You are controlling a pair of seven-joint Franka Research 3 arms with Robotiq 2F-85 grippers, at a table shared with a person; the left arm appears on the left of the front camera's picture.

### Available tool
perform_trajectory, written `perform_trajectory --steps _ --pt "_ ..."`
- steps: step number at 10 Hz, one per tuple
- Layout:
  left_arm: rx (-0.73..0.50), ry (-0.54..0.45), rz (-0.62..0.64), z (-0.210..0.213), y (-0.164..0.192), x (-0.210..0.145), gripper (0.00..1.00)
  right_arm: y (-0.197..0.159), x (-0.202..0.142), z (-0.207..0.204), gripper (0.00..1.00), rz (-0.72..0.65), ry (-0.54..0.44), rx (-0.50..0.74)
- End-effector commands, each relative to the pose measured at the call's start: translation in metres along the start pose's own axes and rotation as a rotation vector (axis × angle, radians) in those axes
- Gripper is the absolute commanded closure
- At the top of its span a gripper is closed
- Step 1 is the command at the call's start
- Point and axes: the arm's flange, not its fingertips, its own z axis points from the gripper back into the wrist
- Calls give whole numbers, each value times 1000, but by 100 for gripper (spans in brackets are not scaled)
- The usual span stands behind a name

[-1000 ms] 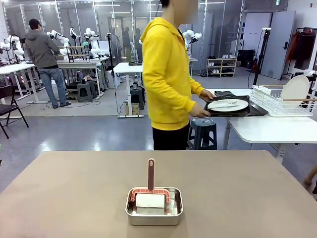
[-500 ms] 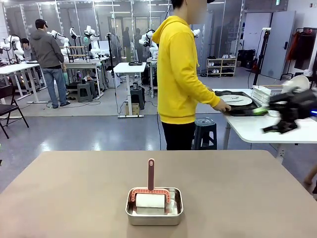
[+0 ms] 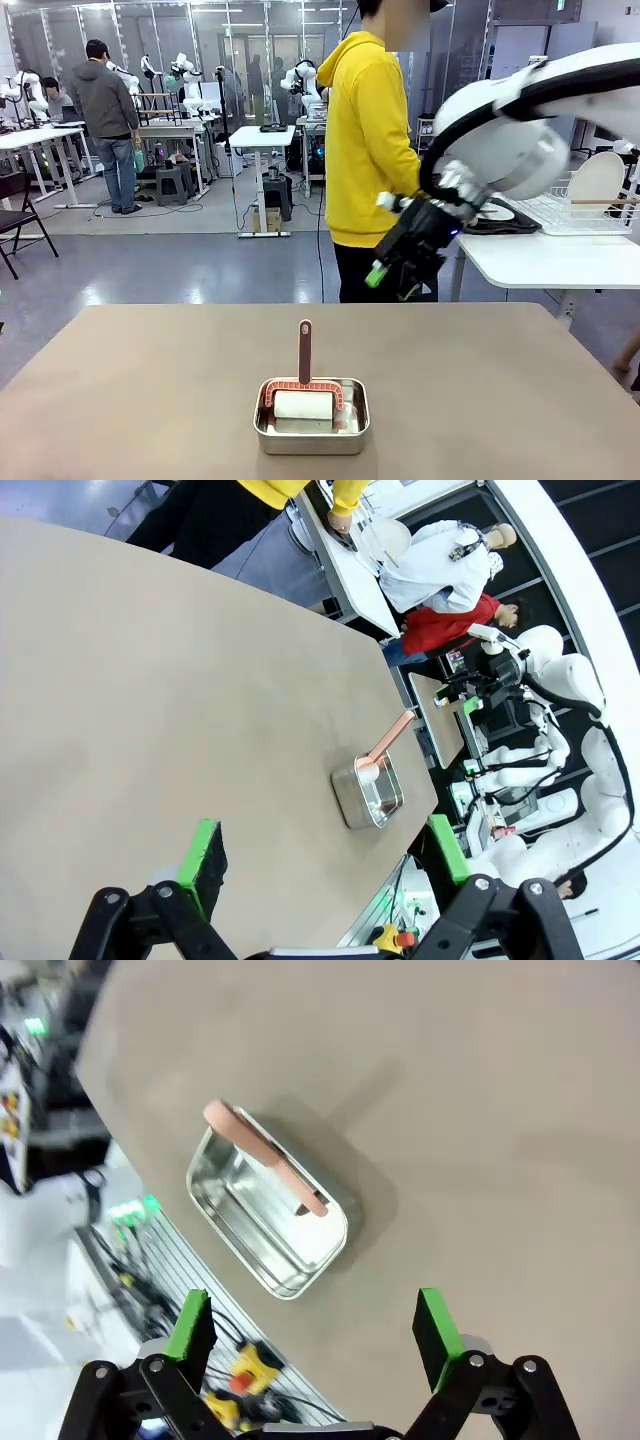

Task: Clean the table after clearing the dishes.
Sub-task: When the right (or left) Handle tray is removed, use the right hand (or left hand) to clean the right (or left) side of the table with the Lint Roller.

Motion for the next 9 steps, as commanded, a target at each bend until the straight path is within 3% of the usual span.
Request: perform_trajectory --steps 1,3,4,5,9 --pt "6 -11 -3 1 -1 -1 0 10 15 -9 0 107 42 -104" --pt "6 -11 -3 1 -1 -1 0 27 16 -23 0 218 9 -163" --pt "6 -11 -3 1 -1 -1 0 29 9 -23 0 206 37 -193" --pt "6 -11 -3 1 -1 -1 0 28 17 -25 0 164 66 -129" --pt "6 -11 -3 1 -1 -1 0 28 17 -25 0 164 66 -129"
